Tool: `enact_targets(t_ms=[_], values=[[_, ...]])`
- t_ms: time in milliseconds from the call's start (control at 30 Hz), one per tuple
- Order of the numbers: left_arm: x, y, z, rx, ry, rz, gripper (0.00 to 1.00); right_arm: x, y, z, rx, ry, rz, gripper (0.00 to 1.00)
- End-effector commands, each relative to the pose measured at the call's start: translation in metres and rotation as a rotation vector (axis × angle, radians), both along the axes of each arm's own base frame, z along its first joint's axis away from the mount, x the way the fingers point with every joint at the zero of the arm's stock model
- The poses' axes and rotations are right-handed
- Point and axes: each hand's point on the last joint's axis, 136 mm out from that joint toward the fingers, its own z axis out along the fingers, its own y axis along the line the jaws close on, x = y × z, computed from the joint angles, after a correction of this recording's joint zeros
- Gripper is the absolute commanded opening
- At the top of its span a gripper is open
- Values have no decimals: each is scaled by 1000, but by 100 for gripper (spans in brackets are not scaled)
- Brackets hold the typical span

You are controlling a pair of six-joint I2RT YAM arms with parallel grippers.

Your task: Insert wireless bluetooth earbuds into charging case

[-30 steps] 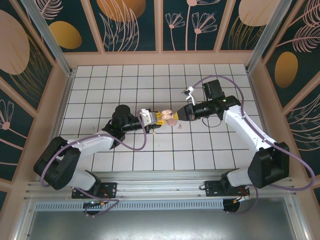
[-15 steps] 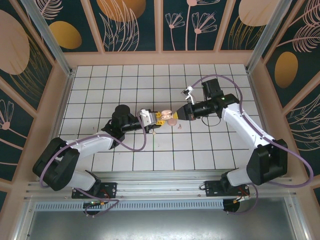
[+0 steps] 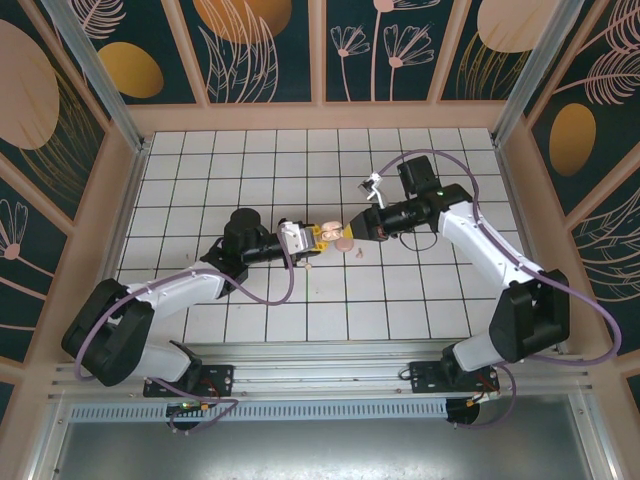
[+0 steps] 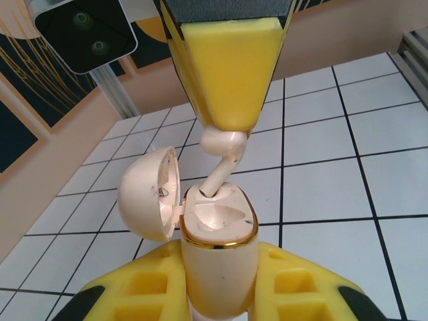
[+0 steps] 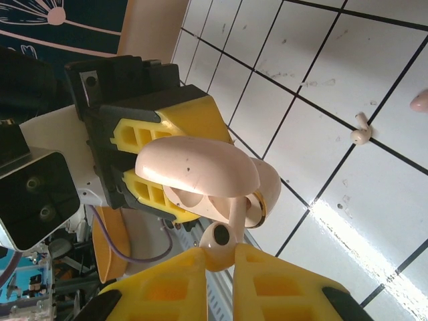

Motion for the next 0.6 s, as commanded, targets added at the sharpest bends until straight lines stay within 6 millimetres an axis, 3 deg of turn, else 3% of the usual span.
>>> enact_targets(t_ms=[0, 300, 567], values=[[-2, -5, 30, -34, -99, -30, 13, 2, 6, -1, -23, 28, -8, 14], [-3, -5, 30, -23, -110, -31, 13, 15, 12, 13, 10, -1, -60, 14], [-4, -6, 33, -30, -107, -37, 13, 19, 15, 11, 19, 33, -102, 16]])
